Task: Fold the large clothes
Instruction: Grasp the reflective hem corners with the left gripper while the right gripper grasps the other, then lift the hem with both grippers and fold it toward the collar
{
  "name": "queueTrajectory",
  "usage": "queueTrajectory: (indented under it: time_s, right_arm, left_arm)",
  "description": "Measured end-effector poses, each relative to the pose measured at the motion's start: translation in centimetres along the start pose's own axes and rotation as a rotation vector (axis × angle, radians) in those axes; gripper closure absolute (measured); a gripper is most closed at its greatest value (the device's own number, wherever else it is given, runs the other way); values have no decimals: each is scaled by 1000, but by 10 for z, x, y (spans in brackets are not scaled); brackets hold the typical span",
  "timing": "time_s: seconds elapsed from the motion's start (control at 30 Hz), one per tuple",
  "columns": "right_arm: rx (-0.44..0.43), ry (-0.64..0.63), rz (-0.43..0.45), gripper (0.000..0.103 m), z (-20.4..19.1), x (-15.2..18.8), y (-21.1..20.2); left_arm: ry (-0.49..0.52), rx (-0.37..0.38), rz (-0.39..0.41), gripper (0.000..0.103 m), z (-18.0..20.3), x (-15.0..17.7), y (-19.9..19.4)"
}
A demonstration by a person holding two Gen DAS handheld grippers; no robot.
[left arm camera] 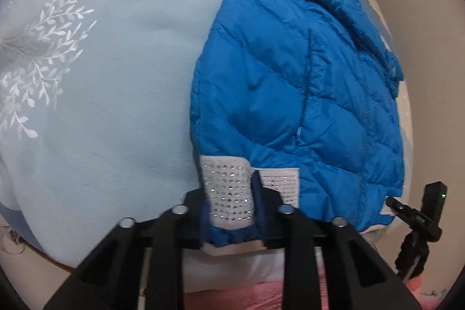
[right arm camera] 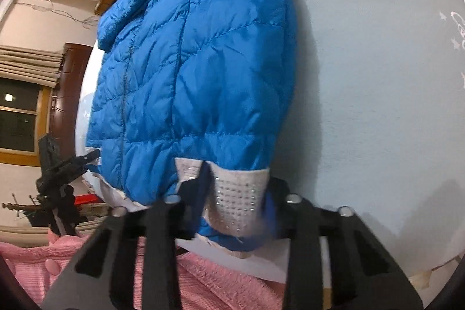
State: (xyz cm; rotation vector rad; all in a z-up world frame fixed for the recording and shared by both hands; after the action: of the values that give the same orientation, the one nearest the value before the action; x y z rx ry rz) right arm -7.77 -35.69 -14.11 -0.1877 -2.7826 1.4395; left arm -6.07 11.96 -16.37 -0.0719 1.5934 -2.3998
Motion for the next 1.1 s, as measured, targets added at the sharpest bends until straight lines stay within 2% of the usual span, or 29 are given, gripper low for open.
queueTrajectory:
  time_s: [0.07,0.17,0.27,0.43,0.53,0.67,0.83,1.0,1.1]
  right_arm:
    - [-32,-16,17,89,-3,2,-7]
    - [-59,-43,33,92,-8,6,-15]
    - [-59,-63,19,92,-10,15,-20]
    - [-40,-24,-21,92,4,25,-9]
    - [-57,17,-30,92,11,21,-2]
    - [-67,2,-13,93,5,16,-11]
    - [-121,-62,72,94,-16,5,-50]
    - [-148,-100,118,94,-32,-17,-75]
    - [-176,-105,143,94,-38,-39,-91]
  left_arm:
    - [9,16,16,89,1,2,-7]
    - [32,36,44,91,4,5,-20]
    - [55,39,38,91,8,5,-25]
    - [46,14,-20,89,0,8,-6]
    - [34,20,-21,89,-1,2,7]
    - [20,37,-24,89,2,-4,4]
    - [42,146,50,90,13,-3,-40]
    - [82,241,137,90,40,-31,-77]
    - [108,270,167,90,49,-49,-90]
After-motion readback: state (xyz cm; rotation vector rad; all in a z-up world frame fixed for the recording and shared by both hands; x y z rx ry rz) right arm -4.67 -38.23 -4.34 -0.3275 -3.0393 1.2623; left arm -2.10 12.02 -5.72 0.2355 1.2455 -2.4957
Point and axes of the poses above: each gripper's, at about its wrist camera, not at the fingertips, and y roughly the way its jaws point, z to its right, x to its underside, the point moved 1 cm from there along y, roughly the way its jaws point, and after that the axes turned 1 degree about -z, right-handed, at the moved point
